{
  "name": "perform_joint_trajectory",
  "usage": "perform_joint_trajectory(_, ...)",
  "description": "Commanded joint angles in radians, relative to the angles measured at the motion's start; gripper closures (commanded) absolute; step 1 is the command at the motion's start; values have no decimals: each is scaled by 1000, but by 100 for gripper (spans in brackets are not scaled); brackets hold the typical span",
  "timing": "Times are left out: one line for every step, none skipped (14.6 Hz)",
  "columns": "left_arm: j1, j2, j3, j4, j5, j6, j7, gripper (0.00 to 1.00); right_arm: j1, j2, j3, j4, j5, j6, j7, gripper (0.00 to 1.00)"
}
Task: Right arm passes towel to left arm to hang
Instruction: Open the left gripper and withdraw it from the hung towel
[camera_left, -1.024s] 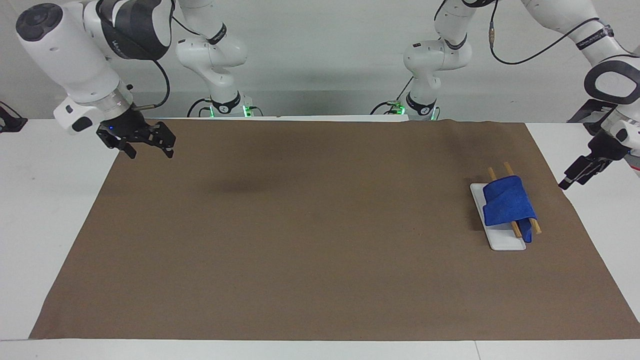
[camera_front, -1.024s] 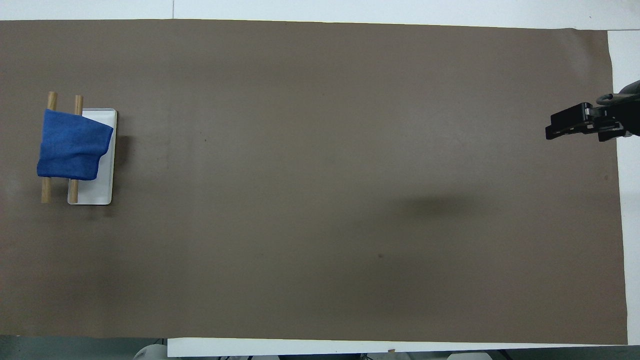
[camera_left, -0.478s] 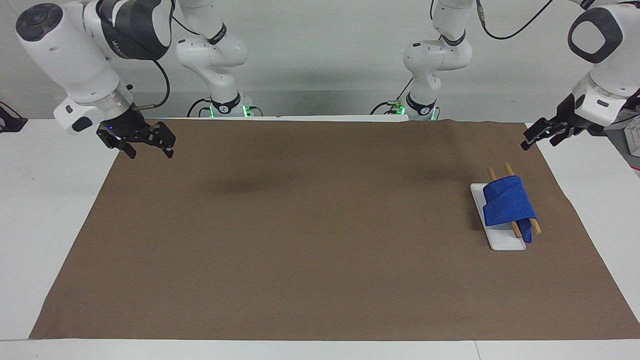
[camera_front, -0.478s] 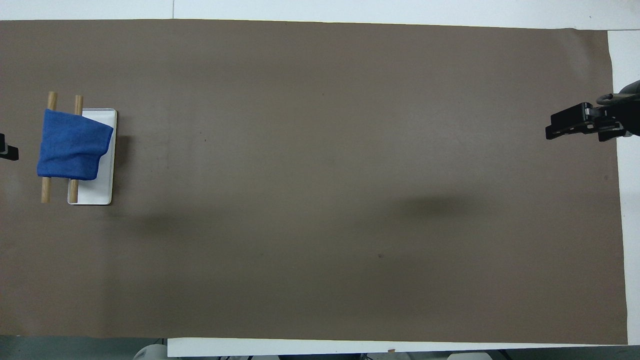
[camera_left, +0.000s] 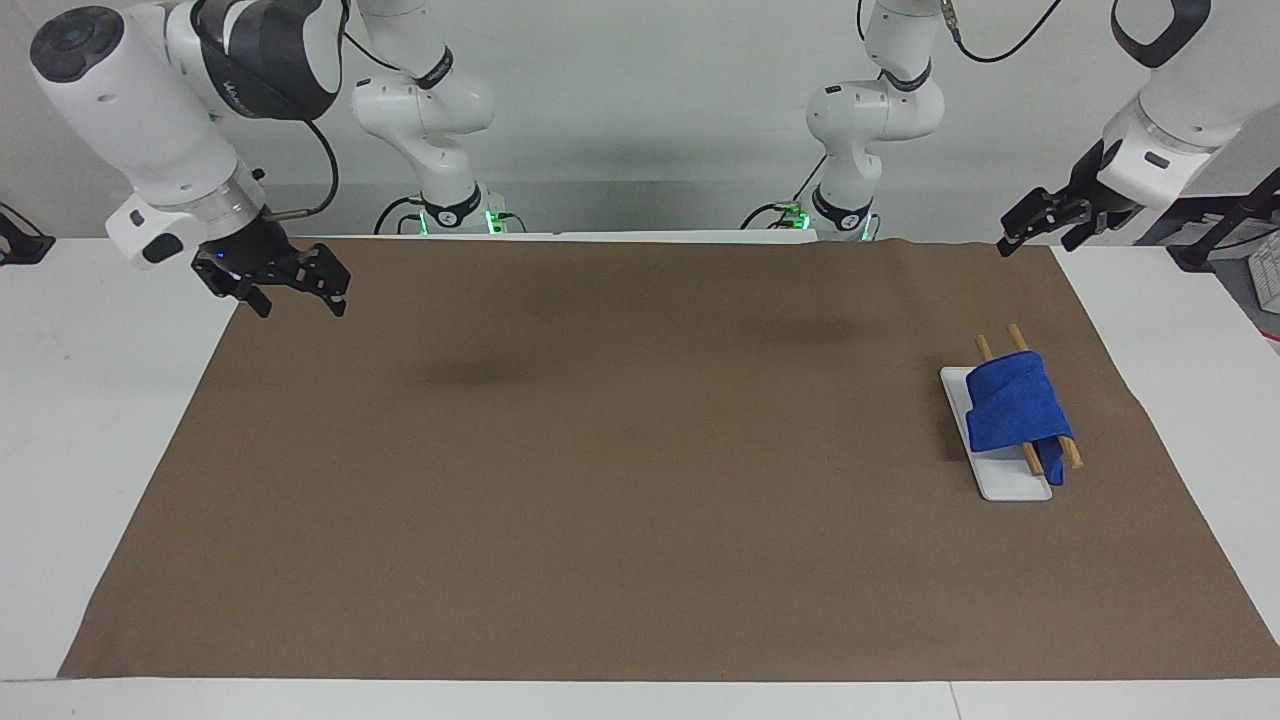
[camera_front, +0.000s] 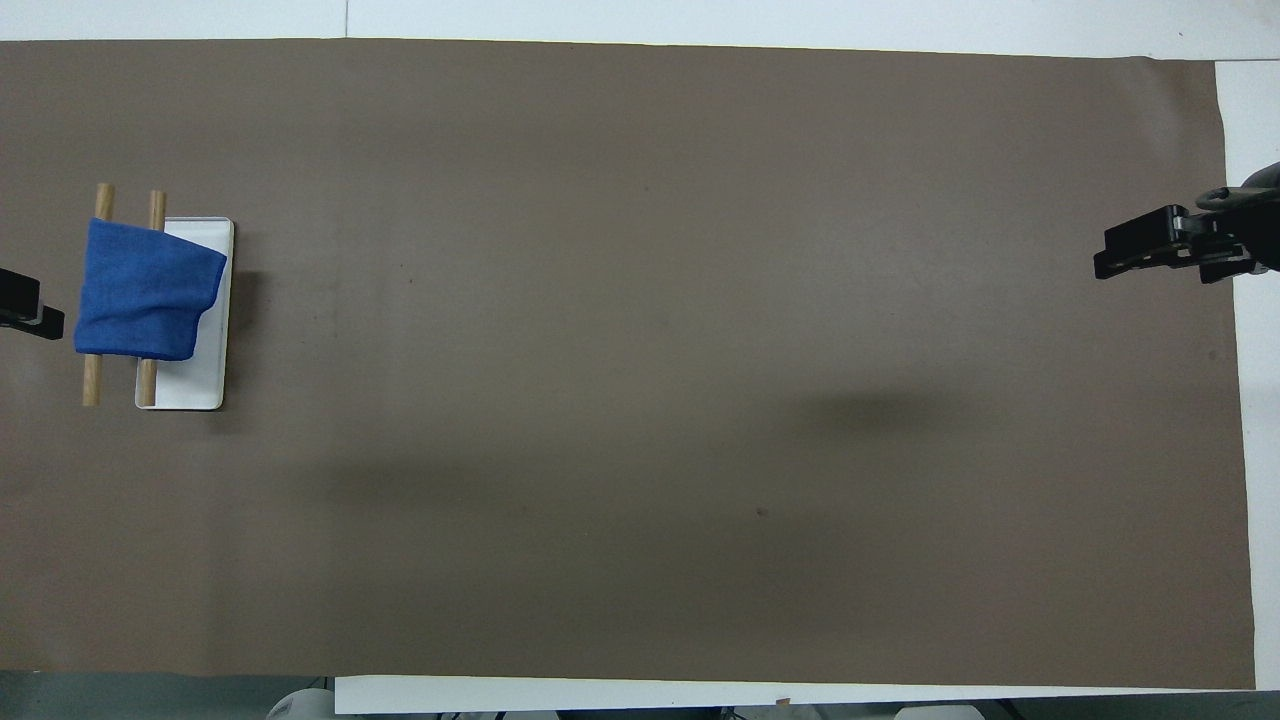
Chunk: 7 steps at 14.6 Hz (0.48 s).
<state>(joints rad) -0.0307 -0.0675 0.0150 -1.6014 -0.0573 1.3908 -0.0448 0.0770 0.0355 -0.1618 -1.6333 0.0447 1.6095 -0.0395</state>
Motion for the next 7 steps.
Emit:
perform_joint_trajectory(8,15,-1,15,-16,-16,-6,0,1,-12,-2,-13,-48,7,-19,1)
perform_joint_trajectory(6,15,-4,17,-18,-16,-6,0,1,-12,-2,-11,-51,7,-19,1)
perform_joint_trajectory(5,15,-10,15,-16,-13,-6,0,3,-12,-2,-11,-51,7,-20,1)
perform_joint_trajectory(3,15,-6,15,-18,-12,-6,0,1,-11,-2,-11,-52,7,-20,1)
perform_joint_trajectory(2,15,-3,17,-18,-13,-6,0,1,-11,-2,-11,-52,7,-20,1)
perform_joint_trajectory(2,15,-1,15,-18,-12,-6,0,1,-11,-2,-11,-51,7,-20,1)
perform_joint_trajectory(2,15,2,17,-18,-12,-6,0,1,-11,-2,-11,-52,7,-20,1)
